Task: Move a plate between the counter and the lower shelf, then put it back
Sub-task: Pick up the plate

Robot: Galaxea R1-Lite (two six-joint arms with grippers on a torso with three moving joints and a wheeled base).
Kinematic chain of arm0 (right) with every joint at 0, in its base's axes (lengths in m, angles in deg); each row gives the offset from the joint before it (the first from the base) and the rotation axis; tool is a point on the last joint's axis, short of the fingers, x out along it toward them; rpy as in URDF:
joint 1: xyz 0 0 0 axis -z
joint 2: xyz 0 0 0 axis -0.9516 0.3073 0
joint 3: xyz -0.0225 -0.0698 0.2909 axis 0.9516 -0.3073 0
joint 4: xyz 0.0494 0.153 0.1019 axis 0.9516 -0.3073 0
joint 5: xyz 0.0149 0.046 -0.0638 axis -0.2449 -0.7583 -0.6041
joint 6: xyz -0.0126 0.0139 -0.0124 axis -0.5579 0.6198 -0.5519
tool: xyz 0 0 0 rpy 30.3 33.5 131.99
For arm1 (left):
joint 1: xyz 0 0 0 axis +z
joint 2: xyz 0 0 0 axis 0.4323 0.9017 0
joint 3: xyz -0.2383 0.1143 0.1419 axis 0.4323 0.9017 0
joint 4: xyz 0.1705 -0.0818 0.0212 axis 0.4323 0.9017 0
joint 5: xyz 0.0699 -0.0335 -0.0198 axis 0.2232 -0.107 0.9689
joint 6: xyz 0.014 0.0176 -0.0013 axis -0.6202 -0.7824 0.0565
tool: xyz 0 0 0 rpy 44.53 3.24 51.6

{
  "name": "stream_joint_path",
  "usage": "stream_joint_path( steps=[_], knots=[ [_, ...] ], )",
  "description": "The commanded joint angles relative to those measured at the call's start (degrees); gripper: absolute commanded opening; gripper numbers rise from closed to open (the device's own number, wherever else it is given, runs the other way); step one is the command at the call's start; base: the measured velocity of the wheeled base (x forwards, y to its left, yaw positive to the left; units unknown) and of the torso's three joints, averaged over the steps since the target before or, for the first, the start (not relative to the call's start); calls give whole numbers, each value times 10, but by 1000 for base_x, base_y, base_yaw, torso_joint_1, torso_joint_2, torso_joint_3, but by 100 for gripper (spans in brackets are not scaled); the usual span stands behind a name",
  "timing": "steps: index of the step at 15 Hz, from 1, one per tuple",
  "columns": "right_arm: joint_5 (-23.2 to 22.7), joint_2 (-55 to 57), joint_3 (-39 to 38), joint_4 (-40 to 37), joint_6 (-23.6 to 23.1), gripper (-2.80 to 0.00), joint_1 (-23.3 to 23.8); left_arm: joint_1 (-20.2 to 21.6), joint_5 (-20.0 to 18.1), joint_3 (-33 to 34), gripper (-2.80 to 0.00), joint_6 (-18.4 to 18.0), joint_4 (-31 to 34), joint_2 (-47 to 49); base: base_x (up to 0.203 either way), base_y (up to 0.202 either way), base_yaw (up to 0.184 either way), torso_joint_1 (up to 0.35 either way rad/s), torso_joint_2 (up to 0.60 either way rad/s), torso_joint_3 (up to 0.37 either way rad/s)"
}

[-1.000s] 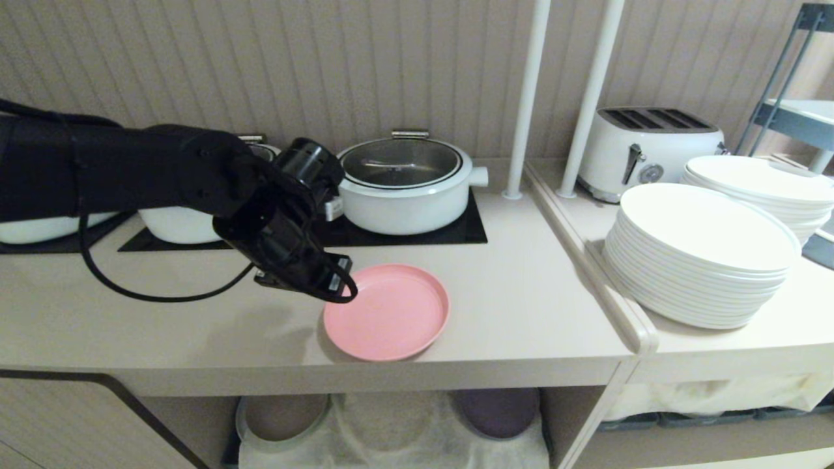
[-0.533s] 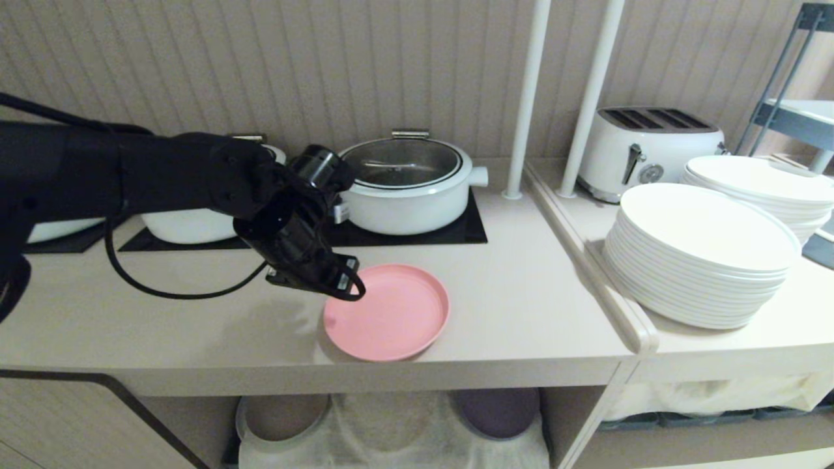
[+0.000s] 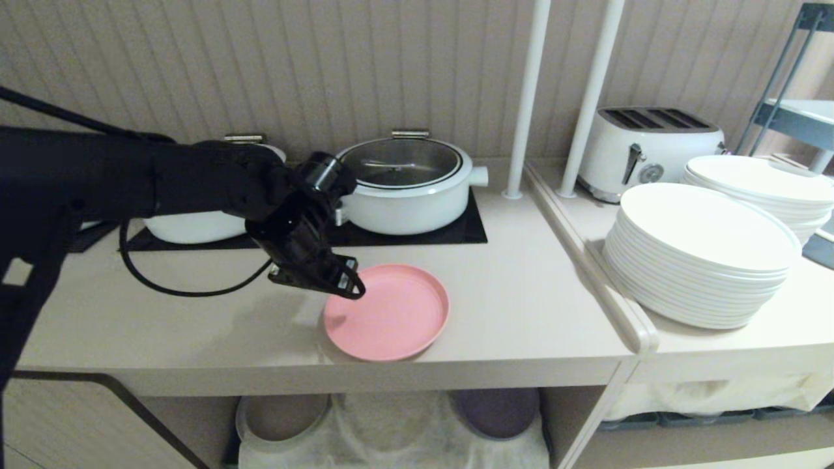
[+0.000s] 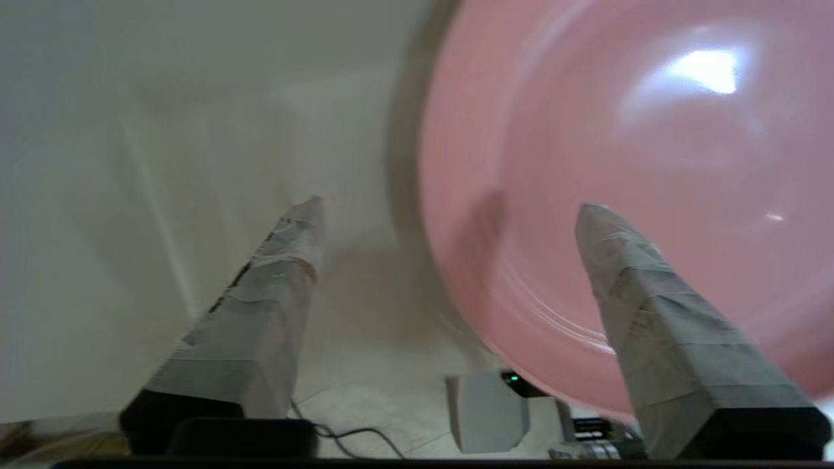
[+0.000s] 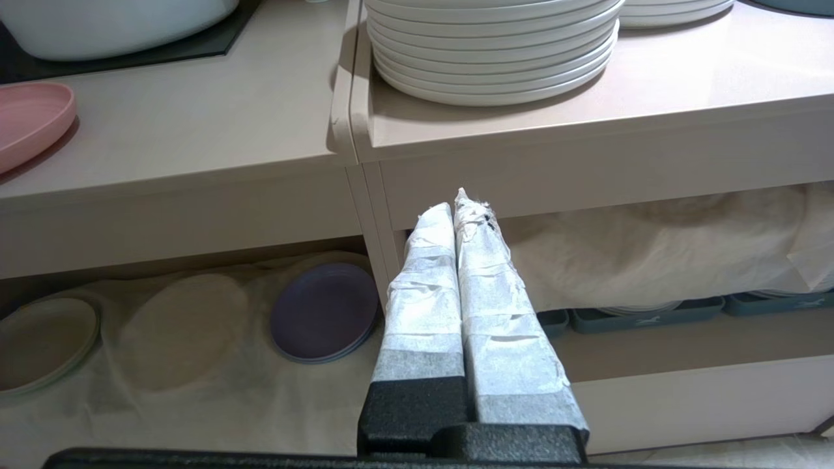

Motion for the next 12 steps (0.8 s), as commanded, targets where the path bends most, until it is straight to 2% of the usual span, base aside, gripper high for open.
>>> stream_joint_path(
  steps=[1,6,12],
  knots=[
    [0,0,0,0,0,-280,0,0,8,-5,0,0,1,18,0,0,0,0,0,0],
    [0,0,0,0,0,-280,0,0,10,-39,0,4,4,50,0,0,0,0,0,0],
    [0,0,0,0,0,-280,0,0,11,-42,0,9,5,66,0,0,0,0,0,0]
  ],
)
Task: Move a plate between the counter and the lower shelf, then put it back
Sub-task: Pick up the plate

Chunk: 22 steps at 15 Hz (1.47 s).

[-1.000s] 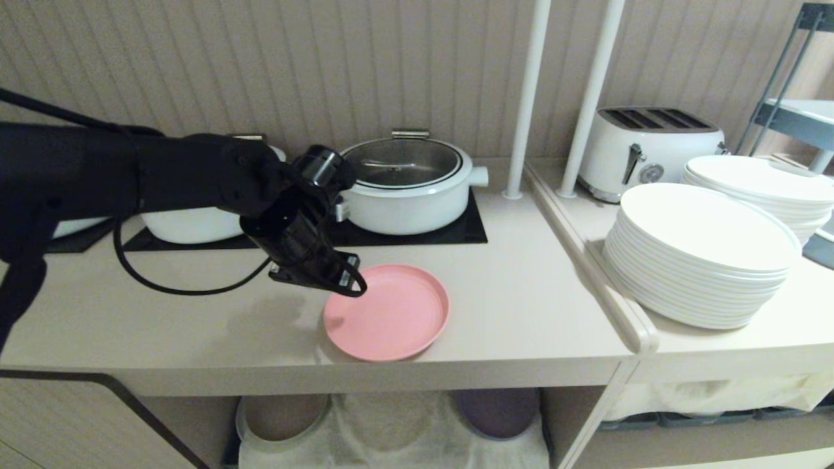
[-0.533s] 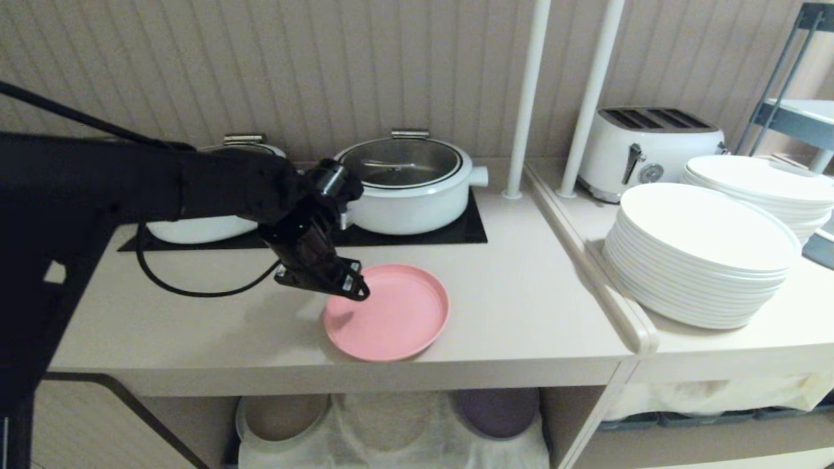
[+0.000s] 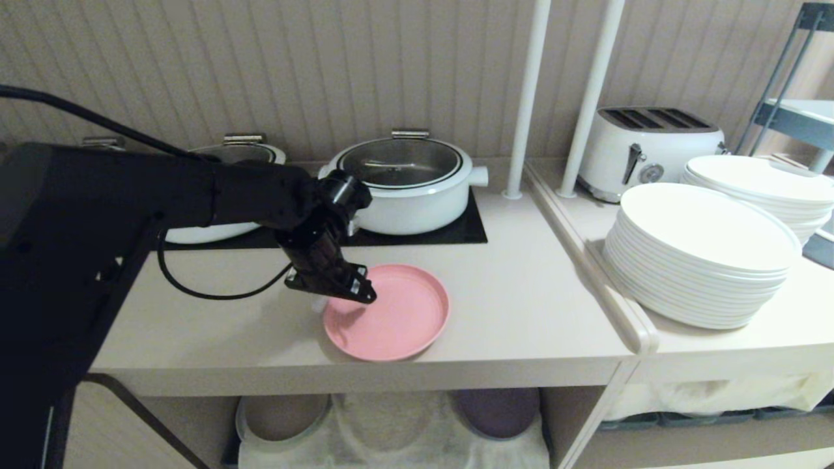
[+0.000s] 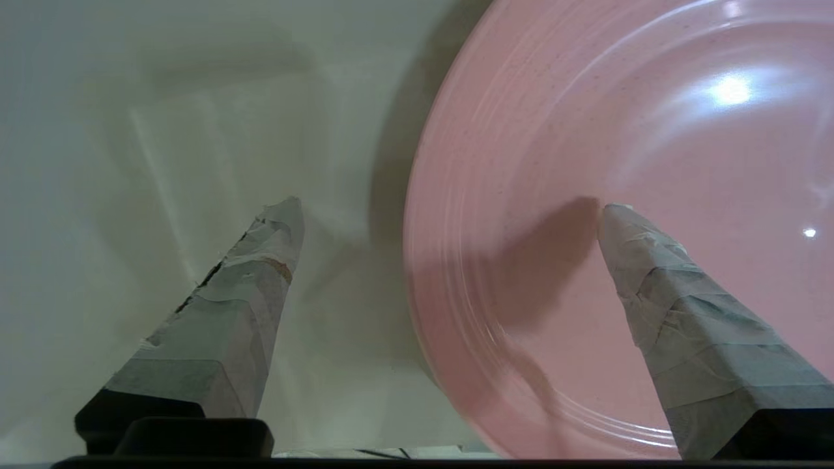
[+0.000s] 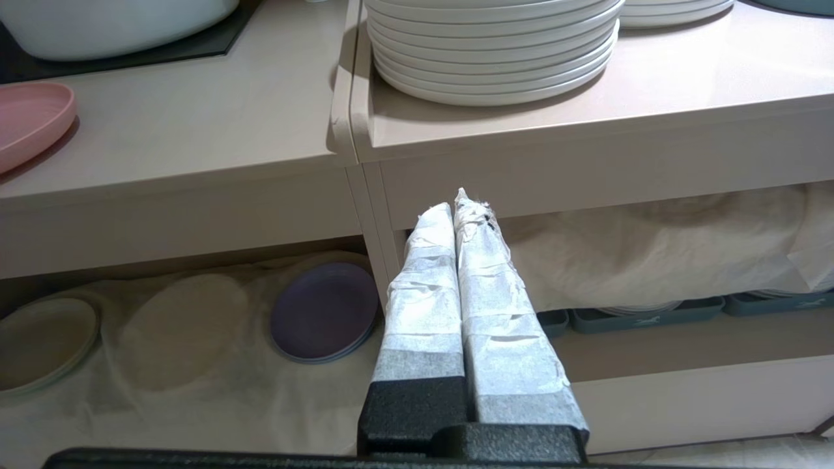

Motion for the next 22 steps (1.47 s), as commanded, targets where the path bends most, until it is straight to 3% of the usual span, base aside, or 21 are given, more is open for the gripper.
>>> stream_joint_path(
  steps=[1,10,11,22],
  knots=[
    [0,1,0,0,0,-280,0,0,1,0,0,1,3,4,0,0,0,0,0,0],
    [0,1,0,0,0,-280,0,0,12,-8,0,9,22,14,0,0,0,0,0,0],
    [0,1,0,0,0,-280,0,0,12,-9,-280,10,21,14,0,0,0,0,0,0],
    [0,0,0,0,0,-280,0,0,21,-10,-280,14,24,6,0,0,0,0,0,0]
  ],
)
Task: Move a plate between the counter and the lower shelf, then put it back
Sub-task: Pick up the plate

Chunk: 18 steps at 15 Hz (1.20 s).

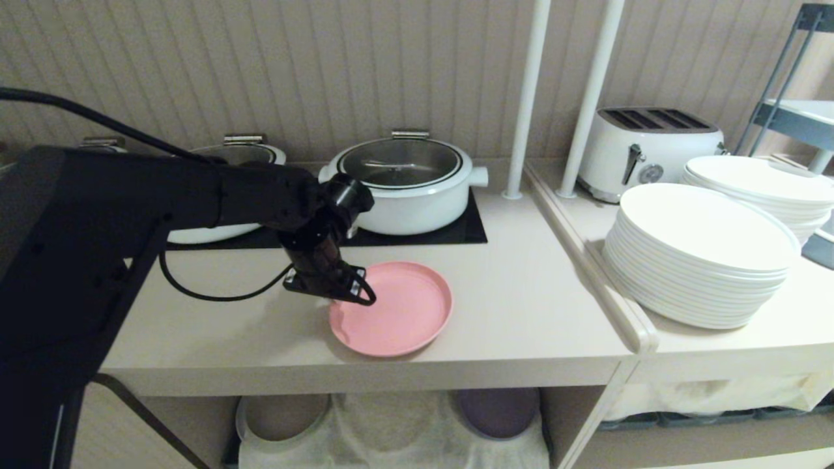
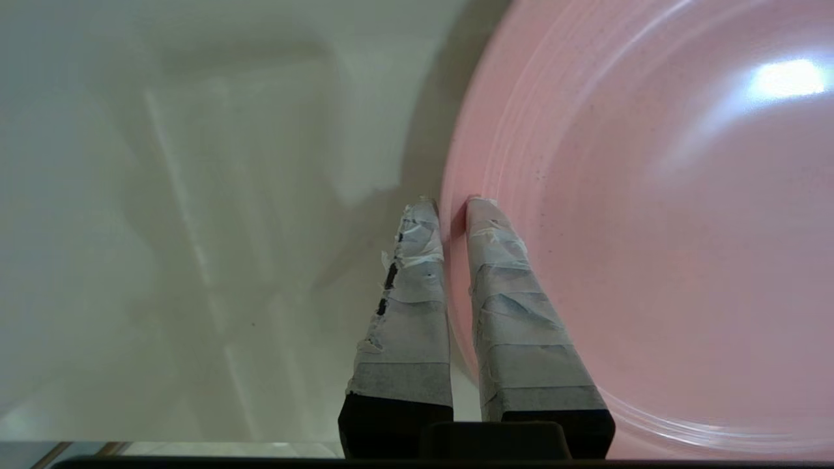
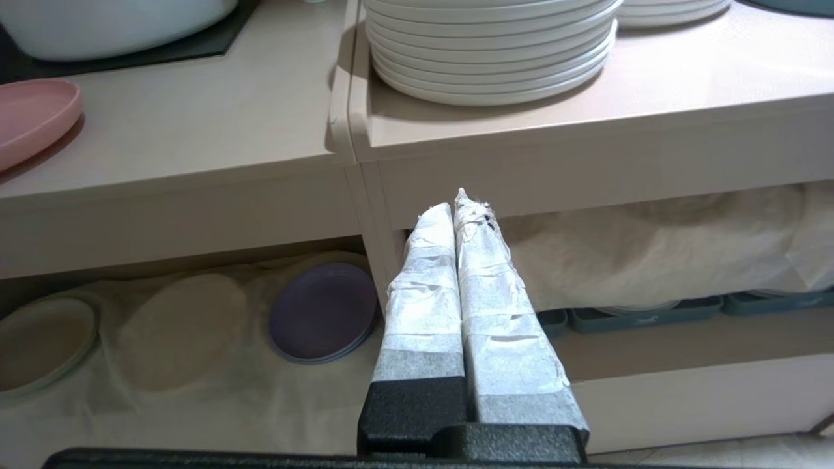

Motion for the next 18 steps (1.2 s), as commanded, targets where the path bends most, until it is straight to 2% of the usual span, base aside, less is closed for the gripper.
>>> stream_joint_path(
  steps=[1,11,15,18],
  knots=[
    [0,1,0,0,0,-280,0,0,1,1,-280,1,3,-7,0,0,0,0,0,0],
    [0,0,0,0,1,-280,0,-3,-2,11,-280,23,48,-77,0,0,0,0,0,0],
    [0,0,0,0,0,-280,0,-6,-6,18,-280,66,76,-109,0,0,0,0,0,0],
    [0,0,0,0,0,-280,0,-5,-14,68,-280,95,77,-137,0,0,0,0,0,0]
  ],
)
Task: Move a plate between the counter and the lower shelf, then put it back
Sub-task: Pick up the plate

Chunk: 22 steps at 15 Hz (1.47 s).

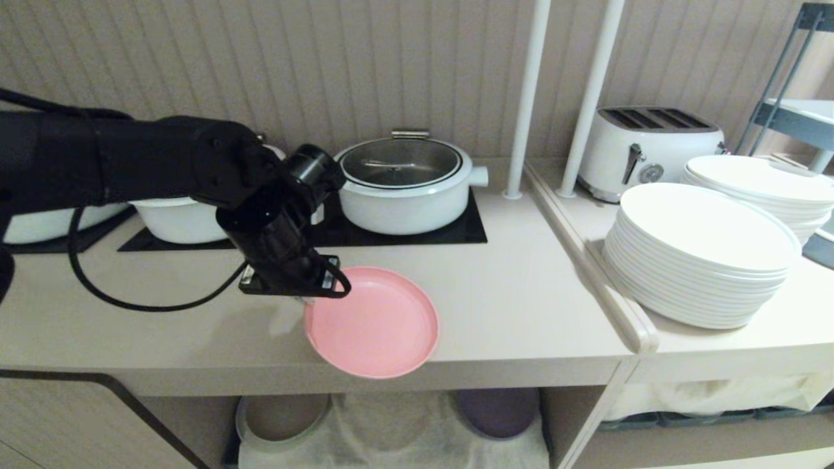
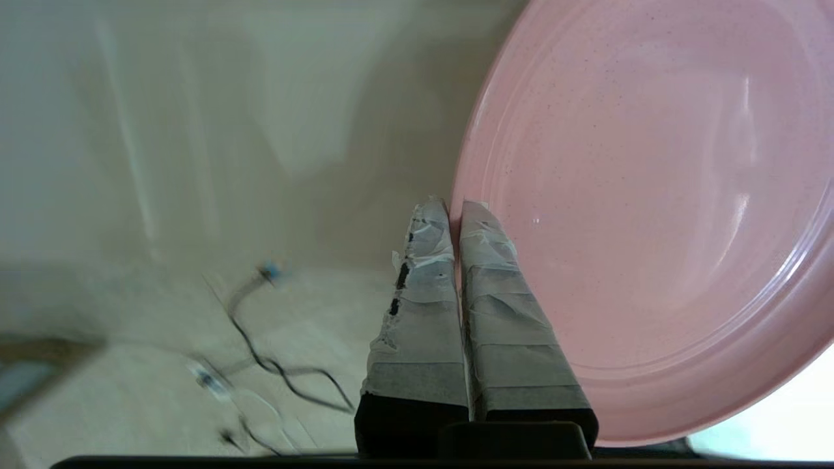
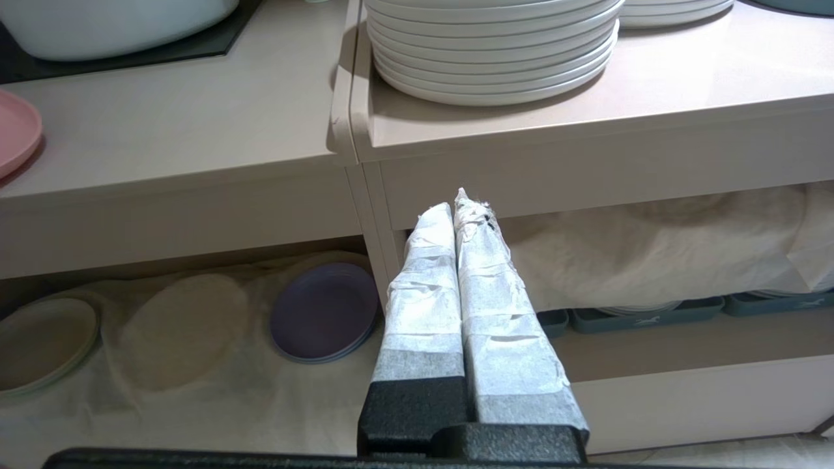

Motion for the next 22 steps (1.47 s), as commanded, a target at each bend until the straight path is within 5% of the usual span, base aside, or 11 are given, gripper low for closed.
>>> stream_joint_path(
  steps=[1,11,22],
  knots=[
    [0,0,0,0,0,-280,0,0,-12,29,-280,23,2,-31,0,0,0,0,0,0],
    [0,0,0,0,1,-280,0,4,-81,110,-280,157,0,-108,0,0,0,0,0,0],
    [0,0,0,0,0,-280,0,50,-123,246,-280,167,-25,-235,0,0,0,0,0,0]
  ],
)
